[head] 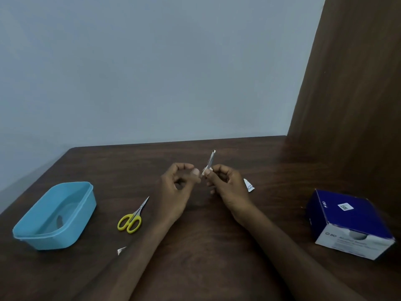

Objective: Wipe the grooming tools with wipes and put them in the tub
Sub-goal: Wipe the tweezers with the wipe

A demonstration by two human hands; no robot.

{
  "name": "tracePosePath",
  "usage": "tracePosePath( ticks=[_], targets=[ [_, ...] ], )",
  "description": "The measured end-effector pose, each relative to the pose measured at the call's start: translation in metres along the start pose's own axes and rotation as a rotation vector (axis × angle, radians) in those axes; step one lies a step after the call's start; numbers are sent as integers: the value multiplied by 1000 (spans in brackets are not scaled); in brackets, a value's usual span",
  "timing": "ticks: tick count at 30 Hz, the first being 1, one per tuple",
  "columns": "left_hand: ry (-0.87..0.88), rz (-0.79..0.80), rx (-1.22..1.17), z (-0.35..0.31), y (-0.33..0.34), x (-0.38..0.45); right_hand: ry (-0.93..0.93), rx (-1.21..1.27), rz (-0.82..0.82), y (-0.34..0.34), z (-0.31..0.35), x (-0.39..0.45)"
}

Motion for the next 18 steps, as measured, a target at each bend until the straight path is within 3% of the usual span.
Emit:
tracePosePath(
  ticks=[3, 6, 11, 18],
  targets=[
    [14, -124, -72, -2, -6, 2, -185, -314, -1, 0, 5, -2],
    [-11, -119, -114, -1, -7, 4, -291, -491, 13, 4, 7, -8],
    [-19, -110, -193, 0, -7, 7, -312, -480, 25, 2, 9, -9],
    [-48, -163, -356, 0, -9, 7, -185, -394, 8, -9, 7, -4]
  ],
)
Point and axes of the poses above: each hand's wrist, its own x-axis towards the middle knuckle, its own y-axis out of the palm, z = x × y, the point moved 3 cm from there along x, towards the middle knuckle, and after that the axes turned 12 degrees about -x, right-handed, at the moved point
